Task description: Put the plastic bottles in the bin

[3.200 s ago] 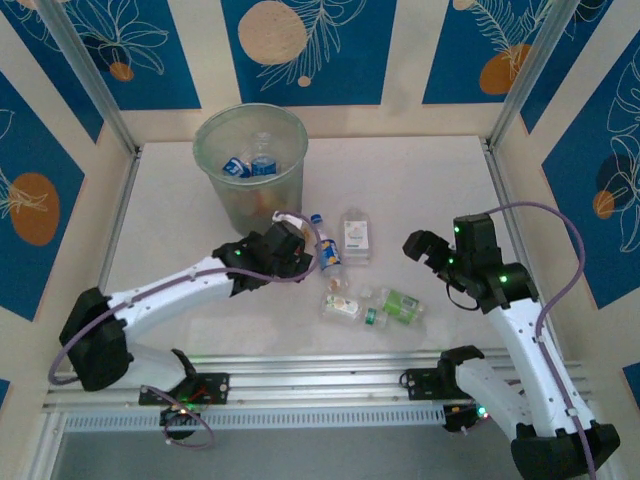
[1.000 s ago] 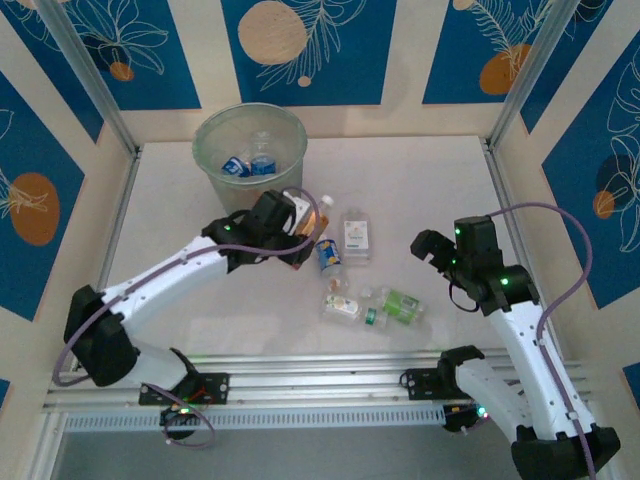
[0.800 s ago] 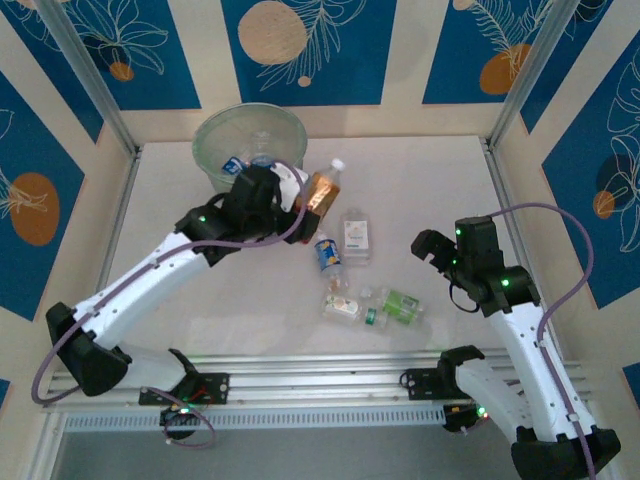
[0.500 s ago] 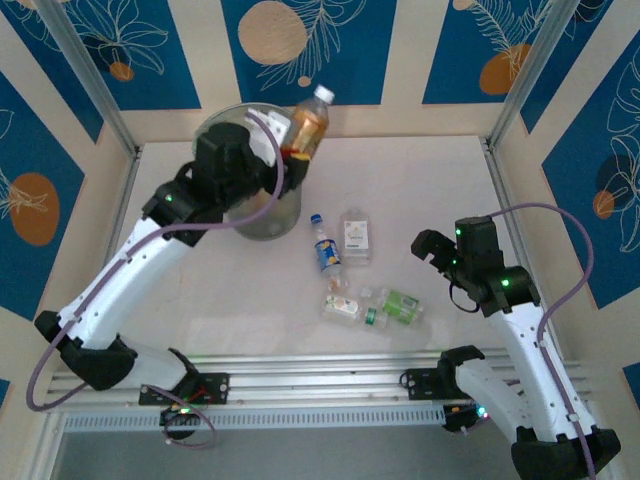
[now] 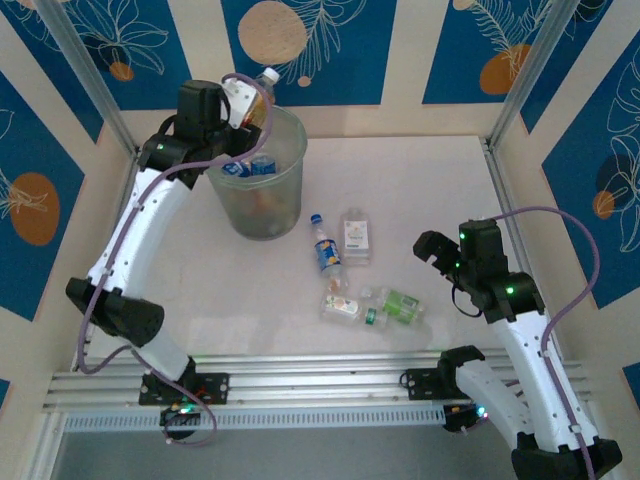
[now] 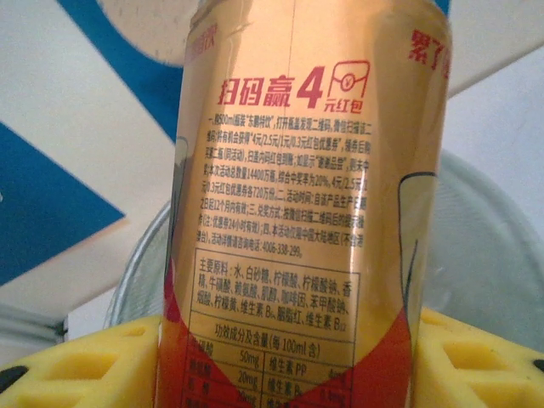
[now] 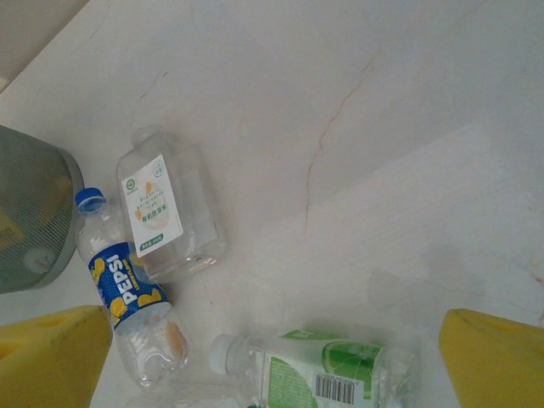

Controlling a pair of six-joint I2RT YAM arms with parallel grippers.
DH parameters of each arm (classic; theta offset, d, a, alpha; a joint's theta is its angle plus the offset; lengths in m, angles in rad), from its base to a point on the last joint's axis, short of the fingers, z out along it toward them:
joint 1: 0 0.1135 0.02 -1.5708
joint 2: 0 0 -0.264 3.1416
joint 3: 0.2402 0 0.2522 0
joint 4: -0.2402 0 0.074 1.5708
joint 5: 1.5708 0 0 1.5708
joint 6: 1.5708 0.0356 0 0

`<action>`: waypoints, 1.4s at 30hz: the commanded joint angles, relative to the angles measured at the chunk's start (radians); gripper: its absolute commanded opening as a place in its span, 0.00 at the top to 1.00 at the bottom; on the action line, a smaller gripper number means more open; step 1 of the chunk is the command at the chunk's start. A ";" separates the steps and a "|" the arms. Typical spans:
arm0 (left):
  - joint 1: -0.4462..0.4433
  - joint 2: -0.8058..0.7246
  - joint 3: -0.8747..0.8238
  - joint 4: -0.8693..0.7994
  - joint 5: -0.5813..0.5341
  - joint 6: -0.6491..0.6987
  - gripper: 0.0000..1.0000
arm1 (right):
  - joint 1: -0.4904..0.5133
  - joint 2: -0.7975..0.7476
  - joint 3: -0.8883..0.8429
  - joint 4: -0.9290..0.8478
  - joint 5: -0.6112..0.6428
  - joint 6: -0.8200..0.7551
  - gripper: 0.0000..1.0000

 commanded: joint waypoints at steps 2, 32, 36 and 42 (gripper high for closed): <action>0.065 0.032 0.047 -0.035 0.023 0.054 0.52 | 0.005 -0.012 0.028 -0.026 0.020 0.009 0.01; 0.136 0.186 0.067 -0.056 -0.061 0.065 0.12 | 0.004 -0.011 0.023 -0.024 0.028 0.008 0.01; 0.136 0.179 0.069 -0.055 -0.067 0.059 0.16 | 0.005 -0.009 0.023 -0.020 0.027 0.008 0.01; 0.133 0.152 0.079 -0.074 -0.038 0.023 0.17 | 0.005 -0.003 0.026 -0.020 0.027 0.007 0.01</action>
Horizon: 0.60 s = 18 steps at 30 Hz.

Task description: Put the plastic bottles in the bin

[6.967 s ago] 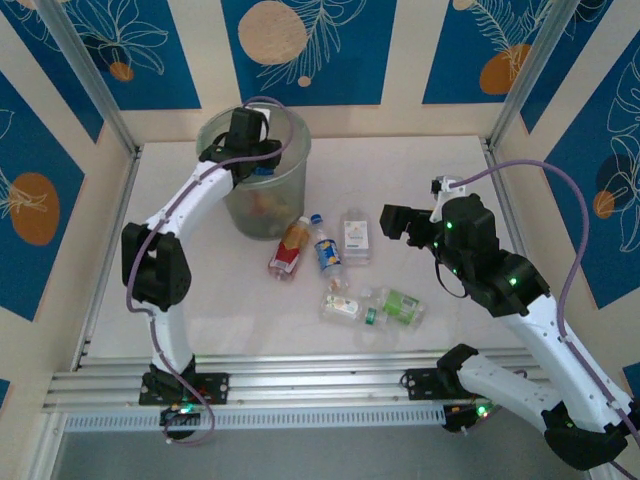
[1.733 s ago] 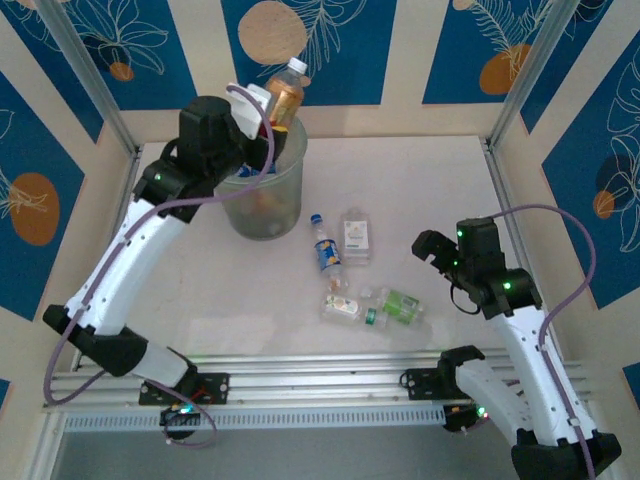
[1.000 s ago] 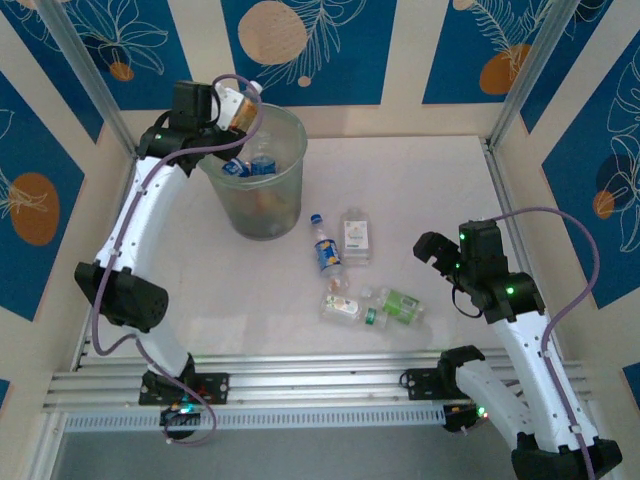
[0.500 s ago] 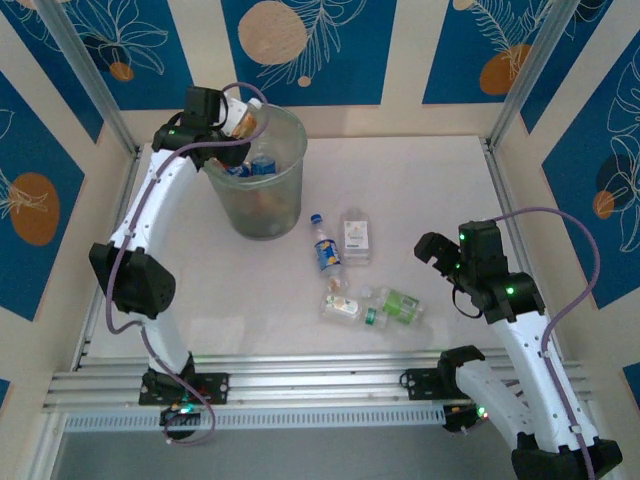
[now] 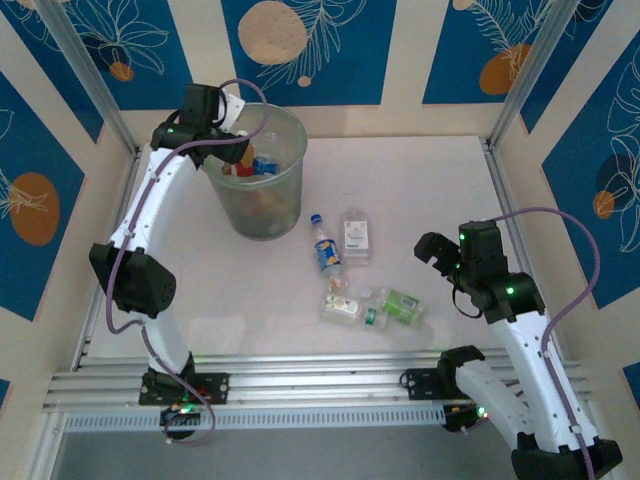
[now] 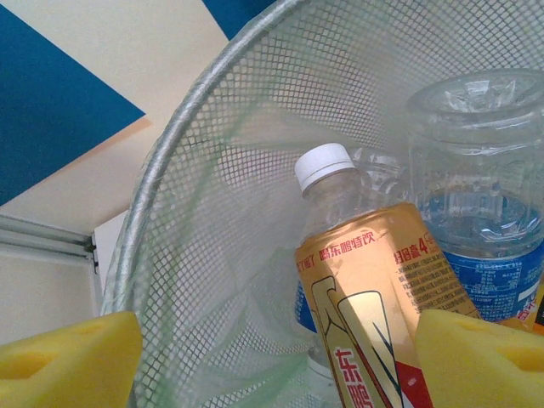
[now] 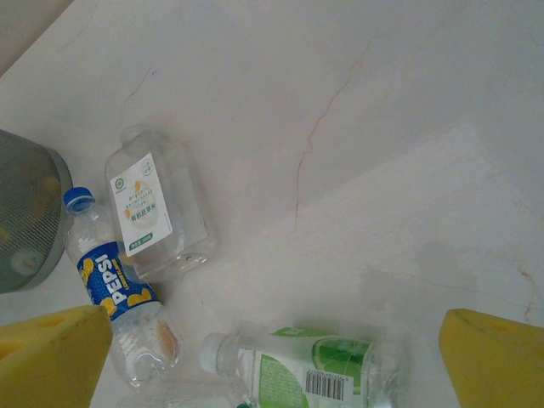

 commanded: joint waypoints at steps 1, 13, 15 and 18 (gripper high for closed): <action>0.010 -0.049 0.040 -0.023 0.013 -0.043 0.16 | 0.004 0.001 0.028 -0.002 0.012 0.008 0.01; -0.108 -0.343 -0.146 0.001 0.116 -0.327 0.08 | -0.006 0.061 0.031 0.000 -0.054 -0.006 0.01; -0.170 -0.402 -0.224 0.018 0.076 -0.386 0.07 | -0.005 0.059 0.025 -0.007 -0.058 -0.008 0.01; -0.273 -0.489 -0.360 0.071 0.005 -0.491 0.07 | -0.005 0.060 0.015 -0.013 -0.059 -0.015 0.01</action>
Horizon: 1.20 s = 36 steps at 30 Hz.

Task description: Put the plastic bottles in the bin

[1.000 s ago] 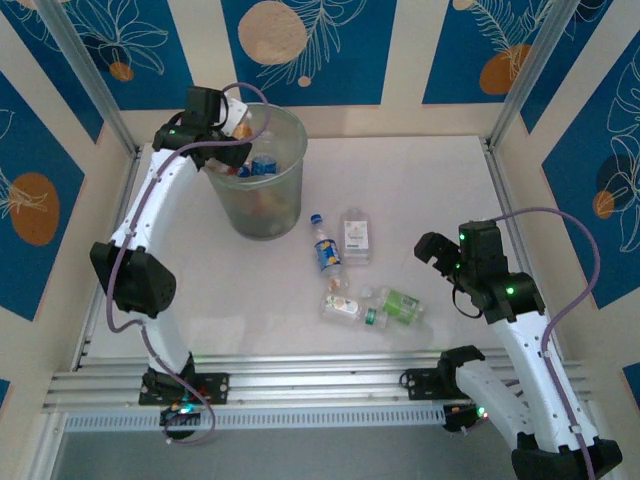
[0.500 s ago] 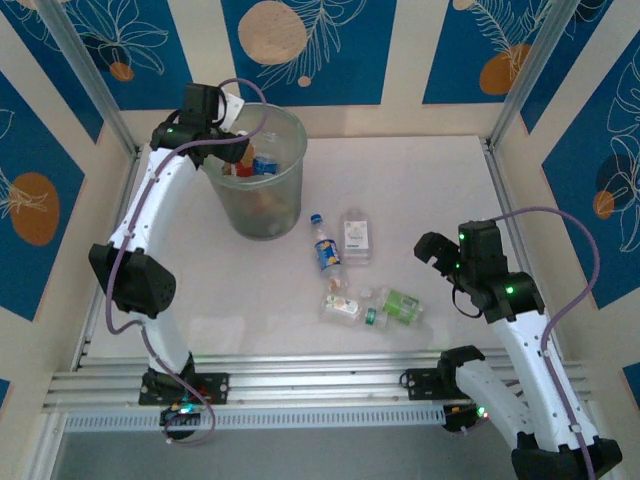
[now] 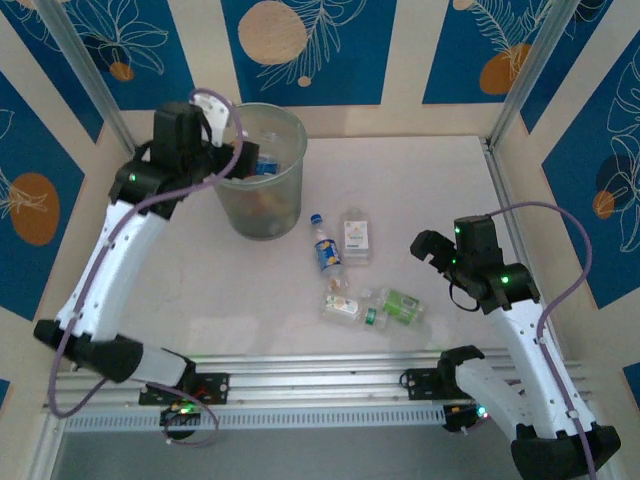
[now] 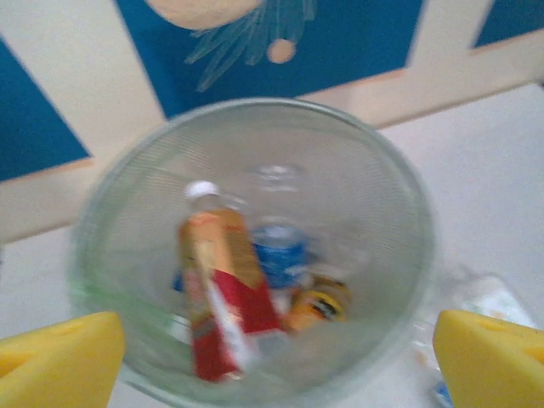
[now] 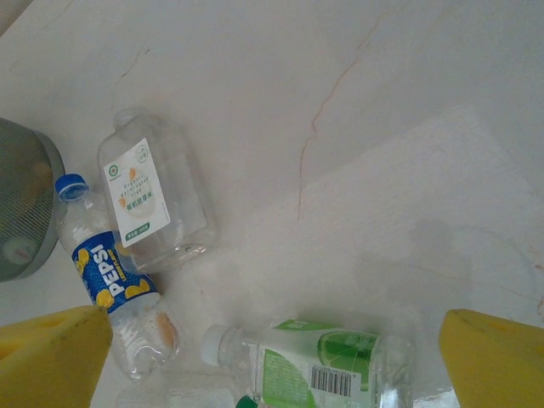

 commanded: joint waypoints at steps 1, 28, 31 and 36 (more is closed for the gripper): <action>-0.089 -0.052 -0.145 0.063 -0.062 -0.185 0.07 | -0.004 -0.001 -0.004 -0.013 -0.026 -0.015 0.01; -0.351 0.210 -0.612 0.462 -0.075 -0.761 0.14 | -0.016 -0.008 -0.054 0.011 -0.014 0.011 0.01; -0.360 0.259 -0.592 0.465 -0.072 -0.769 0.15 | -0.017 -0.007 -0.060 0.019 -0.017 0.011 0.01; -0.362 0.337 -0.546 0.461 -0.061 -0.765 0.16 | -0.017 -0.003 -0.061 0.029 -0.017 0.005 0.01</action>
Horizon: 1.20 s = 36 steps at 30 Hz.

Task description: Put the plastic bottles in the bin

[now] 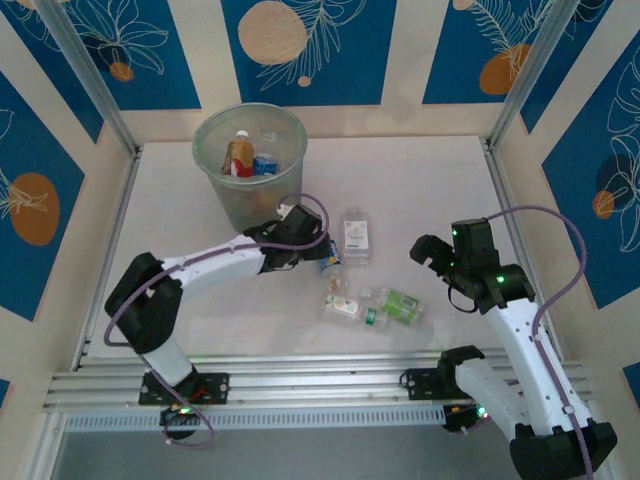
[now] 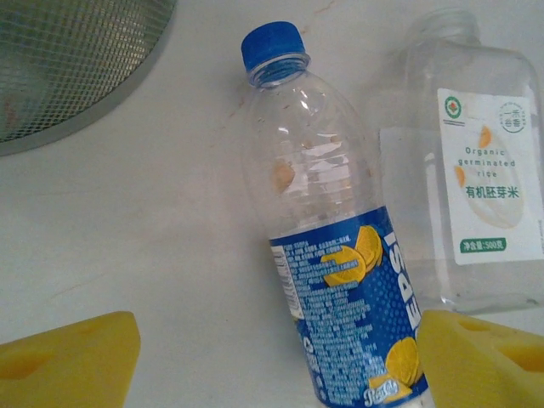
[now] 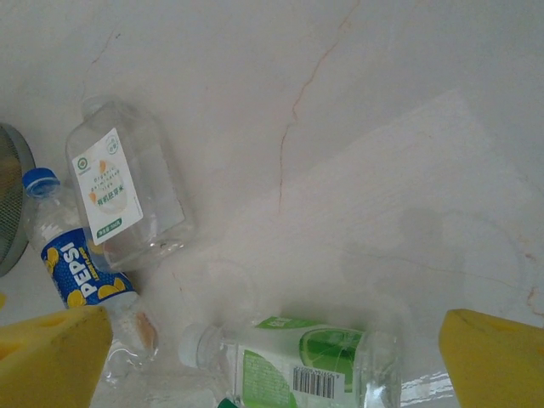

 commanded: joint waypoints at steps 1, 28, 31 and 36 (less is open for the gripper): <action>-0.011 0.044 0.053 0.019 0.017 -0.008 0.16 | -0.005 -0.006 -0.012 0.013 -0.017 0.008 0.01; -0.005 0.316 0.240 -0.012 -0.024 0.068 0.25 | -0.012 -0.008 -0.011 0.022 -0.040 0.002 0.01; -0.005 0.335 0.255 -0.010 -0.025 0.074 0.26 | -0.012 -0.009 -0.011 0.022 -0.042 0.002 0.01; 0.001 0.357 0.277 -0.008 -0.036 0.089 0.26 | -0.014 -0.010 -0.011 0.020 -0.041 0.002 0.01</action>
